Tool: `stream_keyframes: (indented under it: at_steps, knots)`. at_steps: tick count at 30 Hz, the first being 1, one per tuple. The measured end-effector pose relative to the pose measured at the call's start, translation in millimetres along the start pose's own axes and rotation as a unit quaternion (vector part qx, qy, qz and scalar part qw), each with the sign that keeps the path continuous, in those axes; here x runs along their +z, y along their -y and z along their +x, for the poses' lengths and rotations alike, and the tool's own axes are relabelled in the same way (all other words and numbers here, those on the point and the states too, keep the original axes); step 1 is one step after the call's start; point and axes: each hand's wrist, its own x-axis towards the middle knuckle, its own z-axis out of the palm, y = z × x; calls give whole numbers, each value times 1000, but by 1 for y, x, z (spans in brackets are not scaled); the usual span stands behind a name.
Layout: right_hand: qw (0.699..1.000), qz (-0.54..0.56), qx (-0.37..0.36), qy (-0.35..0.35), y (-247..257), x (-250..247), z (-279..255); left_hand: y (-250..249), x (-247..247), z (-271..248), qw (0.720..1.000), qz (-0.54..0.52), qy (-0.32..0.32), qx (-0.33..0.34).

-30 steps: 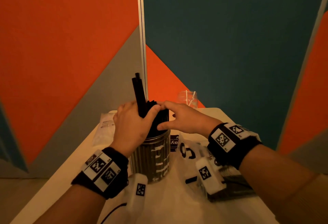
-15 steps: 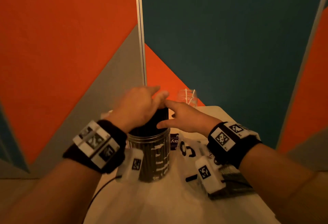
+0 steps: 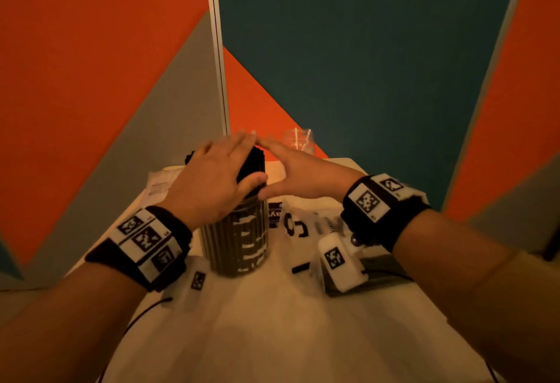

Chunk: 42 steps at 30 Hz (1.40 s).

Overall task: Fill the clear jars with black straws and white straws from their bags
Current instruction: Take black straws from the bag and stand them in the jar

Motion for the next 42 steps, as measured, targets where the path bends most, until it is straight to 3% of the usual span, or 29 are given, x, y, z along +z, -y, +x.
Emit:
stream_keyframes:
  at_steps: [4,6,8,10,12,15,18,23,30,36,39,42]
  knots:
    - [990,-17,139,12,-25,-15,-44,-29,-14,-7,983,-60,-175,-11]
    - [982,-14,181,50,-36,-10,-74,-55,-13,-12,975,-101,-198,-17]
    - [966,-34,233,107,-47,3,-102,-77,0,-16,988,-105,-100,-46]
    - [942,-63,281,171,-59,17,-125,-93,29,-18,992,-82,70,-68]
    - [926,-101,295,211,-69,28,-140,-100,61,-17,971,-88,209,-81]
    - [920,-163,295,200,-79,38,-148,-104,94,-10,937,-129,319,-57]
    - [923,-188,273,193,-84,40,-146,-109,112,0,913,-179,364,-52]
    - [939,-172,238,179,-87,39,-145,-115,133,13,848,-319,413,-88]
    - [944,-161,223,181,-86,37,-148,-121,142,18,805,-351,469,-97]
    - [940,-171,222,193,-84,38,-148,-131,133,22,817,-258,507,-96]
    - [938,-174,223,199,-87,40,-149,-131,133,21,813,-264,512,-84]
    - [934,-176,226,216,-90,43,-151,-129,133,21,833,-267,482,-45]
